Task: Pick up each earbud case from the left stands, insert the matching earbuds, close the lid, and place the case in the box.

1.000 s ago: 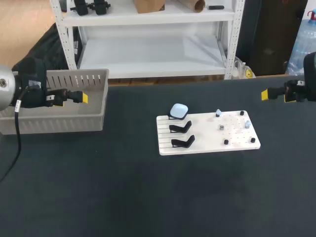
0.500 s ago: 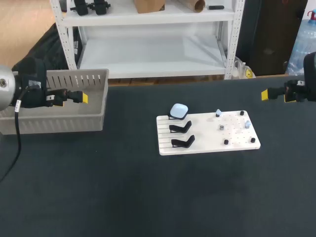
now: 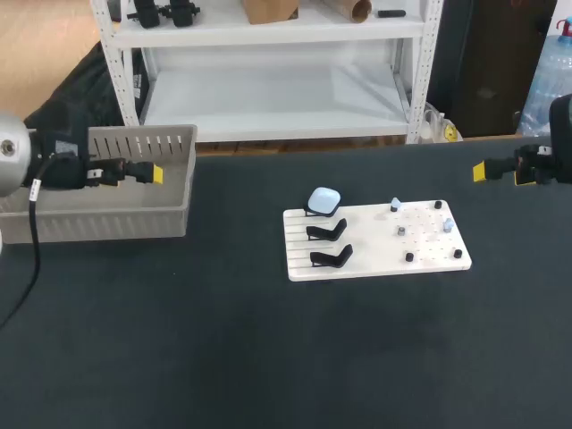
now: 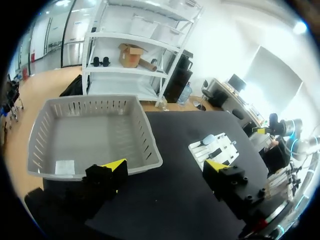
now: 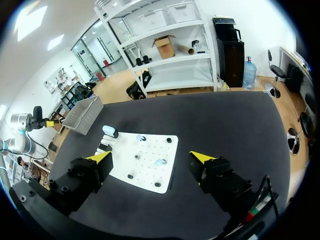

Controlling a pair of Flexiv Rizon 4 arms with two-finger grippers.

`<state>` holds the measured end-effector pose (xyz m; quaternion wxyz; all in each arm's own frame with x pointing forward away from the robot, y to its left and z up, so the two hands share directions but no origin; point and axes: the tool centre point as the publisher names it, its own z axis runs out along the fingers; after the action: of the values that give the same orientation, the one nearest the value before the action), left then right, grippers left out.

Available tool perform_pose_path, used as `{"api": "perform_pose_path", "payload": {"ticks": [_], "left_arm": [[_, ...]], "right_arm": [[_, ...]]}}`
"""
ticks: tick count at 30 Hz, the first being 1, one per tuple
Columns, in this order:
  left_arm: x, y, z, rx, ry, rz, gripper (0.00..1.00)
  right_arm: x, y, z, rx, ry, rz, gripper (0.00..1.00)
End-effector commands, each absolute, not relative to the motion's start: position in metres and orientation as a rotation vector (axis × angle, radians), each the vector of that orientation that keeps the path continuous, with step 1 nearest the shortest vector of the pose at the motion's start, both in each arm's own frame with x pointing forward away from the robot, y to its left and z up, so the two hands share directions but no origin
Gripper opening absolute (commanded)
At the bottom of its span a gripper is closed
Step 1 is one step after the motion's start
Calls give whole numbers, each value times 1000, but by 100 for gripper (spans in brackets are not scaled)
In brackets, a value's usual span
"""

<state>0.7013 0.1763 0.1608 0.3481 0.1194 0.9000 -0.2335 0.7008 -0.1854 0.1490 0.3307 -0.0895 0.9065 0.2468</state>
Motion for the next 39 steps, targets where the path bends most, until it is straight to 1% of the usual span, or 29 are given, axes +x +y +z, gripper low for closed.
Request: {"api": "perform_pose_path", "payload": {"ticks": [1, 9, 17, 30, 39], "left_arm": [[707, 176, 167, 385, 2284, -621, 100], [719, 150, 182, 733, 2144, -639, 100], [729, 108, 187, 1077, 1975, -653, 100], [754, 60, 154, 1371, 1807, -731, 100], [750, 21, 124, 1500, 1754, -828, 100]], "right_arm": [[701, -186, 149, -235, 2372, 646, 100], [701, -186, 149, -235, 2372, 646, 100], [701, -186, 149, -235, 2372, 646, 100], [701, -186, 149, -235, 2372, 646, 100], [701, -186, 149, -235, 2372, 646, 100]]}}
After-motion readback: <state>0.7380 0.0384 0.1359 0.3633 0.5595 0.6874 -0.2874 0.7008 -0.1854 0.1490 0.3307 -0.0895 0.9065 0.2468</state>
